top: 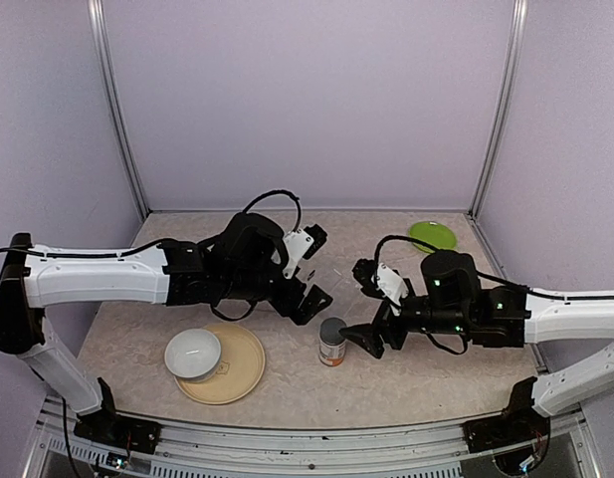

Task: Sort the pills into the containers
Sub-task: Pick up the pill bottle from the center of the board.

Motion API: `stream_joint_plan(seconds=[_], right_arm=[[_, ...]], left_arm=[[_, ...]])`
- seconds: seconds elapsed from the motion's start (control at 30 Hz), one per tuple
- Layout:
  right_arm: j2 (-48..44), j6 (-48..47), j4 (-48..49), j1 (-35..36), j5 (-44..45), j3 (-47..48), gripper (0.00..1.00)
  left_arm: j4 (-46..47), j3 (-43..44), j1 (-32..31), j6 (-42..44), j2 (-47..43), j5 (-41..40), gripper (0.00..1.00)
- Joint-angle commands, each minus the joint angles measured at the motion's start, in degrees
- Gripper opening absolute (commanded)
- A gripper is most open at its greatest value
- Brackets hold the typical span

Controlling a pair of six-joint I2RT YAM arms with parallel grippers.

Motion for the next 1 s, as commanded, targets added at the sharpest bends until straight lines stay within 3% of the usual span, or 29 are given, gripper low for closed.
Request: stream_joint_plan(seconds=[0.0, 0.2, 0.5, 0.87, 0.97], right_arm=[[-5.8, 1.9, -3.1, -0.4, 3.0, -3.5, 1.0], [-9.5, 6.7, -7.6, -2.2, 11.9, -4.9, 1.0], [-12.3, 9.7, -8.1, -4.9, 13.8, -6.6, 1.0], [-13.1, 10.2, -8.1, -5.4, 14.0, -7.5, 1.0], [-13.0, 10.1, -8.0, -5.4, 14.2, -7.6, 1.0]], left_arm=[[-0.9, 2.8, -0.5, 9.3, 1.8, 9.5, 0.99], [-5.8, 5.8, -0.7, 14.2, 5.7, 17.7, 0.99], [-12.7, 11.8, -1.6, 17.5, 14.0, 17.7, 0.97], [-12.8, 13.4, -1.6, 17.7, 16.9, 19.2, 0.82], [-12.4, 13.6, -1.6, 17.5, 17.4, 19.4, 0.73]])
